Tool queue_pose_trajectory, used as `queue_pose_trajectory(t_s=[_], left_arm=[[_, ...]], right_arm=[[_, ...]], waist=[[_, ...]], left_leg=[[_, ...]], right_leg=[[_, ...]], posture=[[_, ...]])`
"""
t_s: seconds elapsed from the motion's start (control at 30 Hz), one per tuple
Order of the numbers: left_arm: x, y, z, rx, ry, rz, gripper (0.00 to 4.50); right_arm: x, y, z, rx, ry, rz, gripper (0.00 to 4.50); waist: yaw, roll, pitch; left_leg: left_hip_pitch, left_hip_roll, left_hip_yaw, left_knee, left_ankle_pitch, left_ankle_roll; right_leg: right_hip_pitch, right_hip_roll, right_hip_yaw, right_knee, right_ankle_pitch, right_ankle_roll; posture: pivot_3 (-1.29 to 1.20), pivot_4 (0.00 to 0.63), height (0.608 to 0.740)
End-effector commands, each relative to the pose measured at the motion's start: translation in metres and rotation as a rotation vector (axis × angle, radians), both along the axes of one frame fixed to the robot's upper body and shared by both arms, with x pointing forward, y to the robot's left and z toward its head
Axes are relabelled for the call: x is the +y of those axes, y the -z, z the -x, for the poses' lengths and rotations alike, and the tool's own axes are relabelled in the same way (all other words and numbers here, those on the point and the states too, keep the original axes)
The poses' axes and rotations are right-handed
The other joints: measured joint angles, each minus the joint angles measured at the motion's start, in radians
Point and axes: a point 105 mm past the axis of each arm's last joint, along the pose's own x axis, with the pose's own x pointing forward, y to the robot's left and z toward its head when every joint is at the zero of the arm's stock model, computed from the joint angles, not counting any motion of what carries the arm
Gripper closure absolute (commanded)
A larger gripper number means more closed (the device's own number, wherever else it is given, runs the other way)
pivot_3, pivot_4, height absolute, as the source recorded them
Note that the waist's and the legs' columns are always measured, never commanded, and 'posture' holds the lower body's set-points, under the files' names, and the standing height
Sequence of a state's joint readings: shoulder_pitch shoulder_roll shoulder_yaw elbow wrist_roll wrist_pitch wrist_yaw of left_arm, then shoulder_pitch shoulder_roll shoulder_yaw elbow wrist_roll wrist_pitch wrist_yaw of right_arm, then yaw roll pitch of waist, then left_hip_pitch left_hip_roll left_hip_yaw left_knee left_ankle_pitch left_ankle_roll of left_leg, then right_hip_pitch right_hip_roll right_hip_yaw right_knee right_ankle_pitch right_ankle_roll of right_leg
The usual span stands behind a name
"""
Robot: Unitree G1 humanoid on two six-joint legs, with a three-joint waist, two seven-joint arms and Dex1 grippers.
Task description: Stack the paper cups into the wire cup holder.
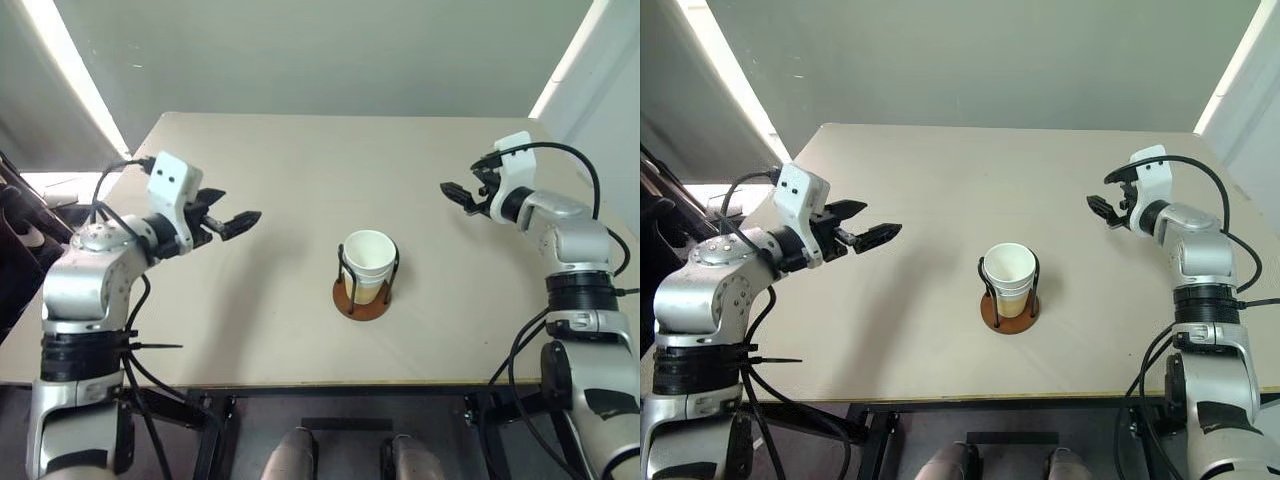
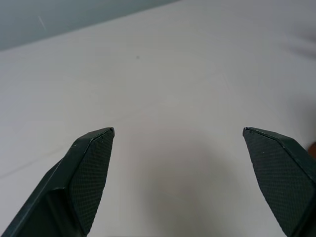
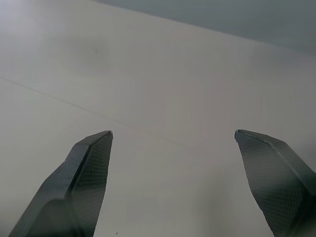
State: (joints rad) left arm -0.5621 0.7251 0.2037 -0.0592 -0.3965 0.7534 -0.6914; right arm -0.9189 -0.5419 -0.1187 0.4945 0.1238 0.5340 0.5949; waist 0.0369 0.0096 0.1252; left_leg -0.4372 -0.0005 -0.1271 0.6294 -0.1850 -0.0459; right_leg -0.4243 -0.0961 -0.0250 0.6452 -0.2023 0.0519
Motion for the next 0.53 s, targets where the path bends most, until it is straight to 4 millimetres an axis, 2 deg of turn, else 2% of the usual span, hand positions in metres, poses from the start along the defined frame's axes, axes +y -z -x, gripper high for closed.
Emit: queue_pose_trajectory(t_s=[0.03, 0.23, 0.53], left_arm=[[0.002, -0.019, 0.008, -0.074, -0.011, 0.004, 0.00], [0.003, -0.015, 0.014, -0.061, -0.026, 0.000, 0.00], [0.001, -0.013, 0.017, -0.049, -0.020, -0.010, 0.00]], right_arm=[[0.000, -0.028, -0.002, -0.097, -0.010, -0.028, 0.41], [0.001, -0.034, -0.007, -0.122, -0.014, -0.084, 0.41], [0.009, -0.031, -0.007, -0.135, -0.047, -0.070, 0.41]], waist=[[0.001, 0.000, 0.000], [0.001, 0.000, 0.000], [0.001, 0.000, 0.000]], left_leg=[[0.000, 0.001, 0.000, 0.000, 0.000, -0.001], [0.001, 0.003, -0.001, 0.000, -0.001, -0.003], [0.001, 0.004, -0.001, 0.000, -0.002, -0.003]], right_leg=[[0.000, 0.001, 0.000, 0.000, 0.000, 0.000], [0.000, 0.005, 0.000, 0.001, -0.001, -0.004], [0.000, 0.005, 0.000, 0.001, -0.003, -0.009]], posture=[[0.00, 0.150, 0.740], [0.00, 0.150, 0.740], [0.00, 0.150, 0.740]])
